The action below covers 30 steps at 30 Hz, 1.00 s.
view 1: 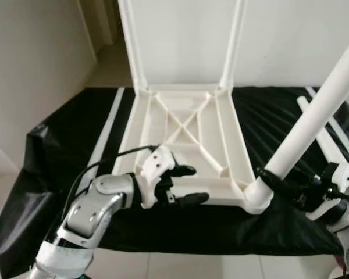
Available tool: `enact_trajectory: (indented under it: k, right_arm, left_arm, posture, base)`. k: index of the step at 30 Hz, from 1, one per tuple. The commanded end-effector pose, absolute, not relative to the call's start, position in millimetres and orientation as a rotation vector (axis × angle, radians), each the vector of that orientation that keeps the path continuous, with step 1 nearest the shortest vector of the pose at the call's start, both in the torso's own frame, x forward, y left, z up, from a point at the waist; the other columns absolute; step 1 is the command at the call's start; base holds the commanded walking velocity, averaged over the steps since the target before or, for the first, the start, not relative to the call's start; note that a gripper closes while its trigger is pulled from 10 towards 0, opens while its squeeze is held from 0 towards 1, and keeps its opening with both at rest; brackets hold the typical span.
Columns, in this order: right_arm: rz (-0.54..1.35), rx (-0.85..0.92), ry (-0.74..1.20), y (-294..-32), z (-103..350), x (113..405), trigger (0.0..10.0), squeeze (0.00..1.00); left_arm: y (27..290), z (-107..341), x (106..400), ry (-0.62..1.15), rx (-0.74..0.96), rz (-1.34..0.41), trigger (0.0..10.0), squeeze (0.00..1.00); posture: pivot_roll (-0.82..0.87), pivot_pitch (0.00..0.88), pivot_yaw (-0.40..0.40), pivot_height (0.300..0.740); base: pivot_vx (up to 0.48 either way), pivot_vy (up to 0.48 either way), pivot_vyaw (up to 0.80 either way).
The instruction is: Building children table
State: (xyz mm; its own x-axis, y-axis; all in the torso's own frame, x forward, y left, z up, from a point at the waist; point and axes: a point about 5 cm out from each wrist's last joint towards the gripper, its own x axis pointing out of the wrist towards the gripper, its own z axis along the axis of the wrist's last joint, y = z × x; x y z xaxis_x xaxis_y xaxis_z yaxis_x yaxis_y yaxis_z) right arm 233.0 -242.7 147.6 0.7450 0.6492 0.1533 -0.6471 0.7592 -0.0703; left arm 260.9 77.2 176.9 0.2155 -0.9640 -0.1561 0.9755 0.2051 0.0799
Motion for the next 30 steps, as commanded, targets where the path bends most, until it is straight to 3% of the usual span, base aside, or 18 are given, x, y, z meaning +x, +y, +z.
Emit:
enact_trajectory:
  k: [1, 17, 22, 23, 30]
  right_arm:
    - [0.586, 0.006, 0.067, -245.8, 103.1, 223.6, 10.0, 0.0]
    - [0.345, 0.044, -0.047, -207.4, 109.8, 232.0, 10.0, 0.0]
    - [0.194, 0.028, -0.091, -193.6, 114.1, 231.3, 10.0, 0.0]
    - [0.195, 0.041, -0.105, -180.9, 116.0, 228.3, 10.0, 0.0]
    - [0.212, 0.044, -0.164, -175.0, 125.5, 227.6, 10.0, 0.0]
  left_arm:
    - [79.2, 177.5, 262.3, 0.084, 0.177, -1.347, 10.0, 0.0]
    - [77.7, 177.0, 262.7, 0.082, 0.157, -1.34, 10.0, 0.0]
    - [78.4, 177.0, 262.5, 0.082, 0.159, -1.339, 10.0, 0.0]
    - [78.5, 177.3, 262.8, 0.08, 0.158, -1.334, 10.0, 0.0]
    - [78.2, 177.6, 263.6, 0.078, 0.156, -1.329, 10.0, 0.0]
  posture:
    - [0.0, 0.026, 0.07, 0.74]
    - [-0.01, 0.023, 0.065, 0.74]
    - [-0.01, 0.027, 0.058, 0.74]
    - [-0.01, 0.029, 0.057, 0.74]
    - [-0.02, 0.03, 0.06, 0.74]
  base:
    - [0.0, 0.0, 0.0]
    - [0.0, 0.0, 0.0]
    - [0.0, 0.0, 0.0]
    - [0.0, 0.0, 0.0]
    - [0.0, 0.0, 0.0]
